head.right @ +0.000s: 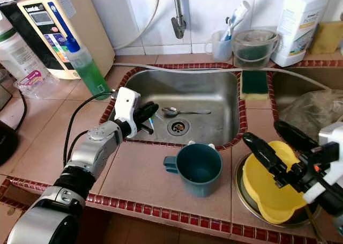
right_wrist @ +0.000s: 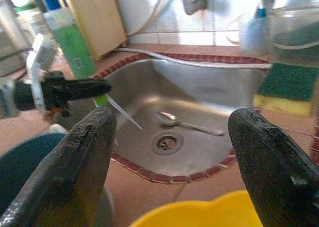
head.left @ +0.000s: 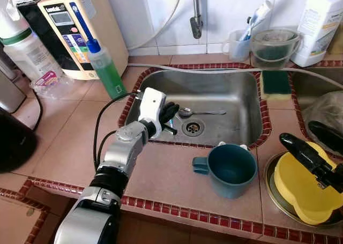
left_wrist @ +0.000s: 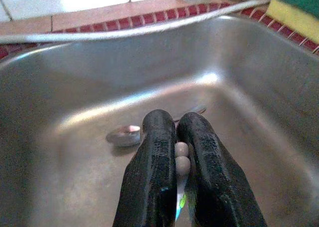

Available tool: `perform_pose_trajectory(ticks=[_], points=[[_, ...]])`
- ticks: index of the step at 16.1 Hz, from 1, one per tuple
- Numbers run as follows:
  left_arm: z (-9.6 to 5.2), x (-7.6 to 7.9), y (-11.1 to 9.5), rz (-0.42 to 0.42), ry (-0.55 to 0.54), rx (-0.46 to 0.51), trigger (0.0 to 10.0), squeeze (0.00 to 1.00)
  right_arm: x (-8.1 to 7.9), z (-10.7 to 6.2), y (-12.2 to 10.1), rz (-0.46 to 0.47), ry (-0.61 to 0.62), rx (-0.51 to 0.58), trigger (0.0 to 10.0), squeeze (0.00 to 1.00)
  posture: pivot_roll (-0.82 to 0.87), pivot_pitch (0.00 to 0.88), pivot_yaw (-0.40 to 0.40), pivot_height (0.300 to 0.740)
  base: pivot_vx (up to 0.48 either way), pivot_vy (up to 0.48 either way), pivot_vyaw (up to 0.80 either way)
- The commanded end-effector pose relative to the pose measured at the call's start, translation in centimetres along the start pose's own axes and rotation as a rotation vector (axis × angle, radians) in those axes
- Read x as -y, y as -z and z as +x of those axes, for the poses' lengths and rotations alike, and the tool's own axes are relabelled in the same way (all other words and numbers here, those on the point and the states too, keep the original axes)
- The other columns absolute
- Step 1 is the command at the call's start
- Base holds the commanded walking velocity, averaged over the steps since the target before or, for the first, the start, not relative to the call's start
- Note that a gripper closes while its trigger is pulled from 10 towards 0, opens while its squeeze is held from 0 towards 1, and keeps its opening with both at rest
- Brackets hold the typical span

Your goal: Kitchen organization

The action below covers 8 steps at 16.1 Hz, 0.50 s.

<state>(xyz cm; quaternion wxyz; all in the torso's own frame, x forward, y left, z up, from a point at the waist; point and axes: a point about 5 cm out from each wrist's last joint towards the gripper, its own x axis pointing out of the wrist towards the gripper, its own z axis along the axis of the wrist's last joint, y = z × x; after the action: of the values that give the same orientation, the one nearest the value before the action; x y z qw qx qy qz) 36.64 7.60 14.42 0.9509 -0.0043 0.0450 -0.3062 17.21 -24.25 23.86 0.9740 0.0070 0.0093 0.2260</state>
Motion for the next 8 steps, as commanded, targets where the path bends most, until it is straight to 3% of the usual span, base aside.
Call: perform_pose_trajectory(ticks=[1, 4, 5, 6, 8], points=[[-0.52, -0.75, 0.79, 0.009, -0.033, -0.023, 10.0, 0.0, -0.77, -0.04, -0.66, -0.015, -0.042, 0.014, 10.0, 0.0, -0.4, 0.12, 0.191, 0.74, 0.0, 0.0, 0.0], [-0.48, -0.43, 1.24, 0.054, -0.032, -0.038, 10.0, 0.0, -0.82, 0.11, -1.01, -0.013, -0.046, 0.04, 10.0, 0.0, -0.4, 0.115, 0.194, 0.74, 0.0, 0.0, 0.0], [-0.46, -0.42, 1.19, 0.023, -0.024, -0.034, 10.0, 0.26, -0.82, 0.07, -1.01, -0.011, -0.045, 0.041, 10.0, 0.0, -0.4, 0.114, 0.195, 0.74, 0.0, 0.0, 0.0], [-0.42, -0.6, 1.04, -0.01, -0.027, -0.027, 10.0, 1.0, -0.79, 0.03, -1.03, -0.009, -0.045, 0.04, 10.0, 0.0, -0.41, 0.113, 0.196, 0.74, 0.0, 0.0, 0.0], [-0.38, -0.88, 0.79, -0.016, -0.034, -0.015, 10.0, 1.0, -0.74, -0.04, -1.04, -0.007, -0.045, 0.033, 10.0, 0.0, -0.41, 0.11, 0.196, 0.74, 0.0, 0.0, 0.0]])
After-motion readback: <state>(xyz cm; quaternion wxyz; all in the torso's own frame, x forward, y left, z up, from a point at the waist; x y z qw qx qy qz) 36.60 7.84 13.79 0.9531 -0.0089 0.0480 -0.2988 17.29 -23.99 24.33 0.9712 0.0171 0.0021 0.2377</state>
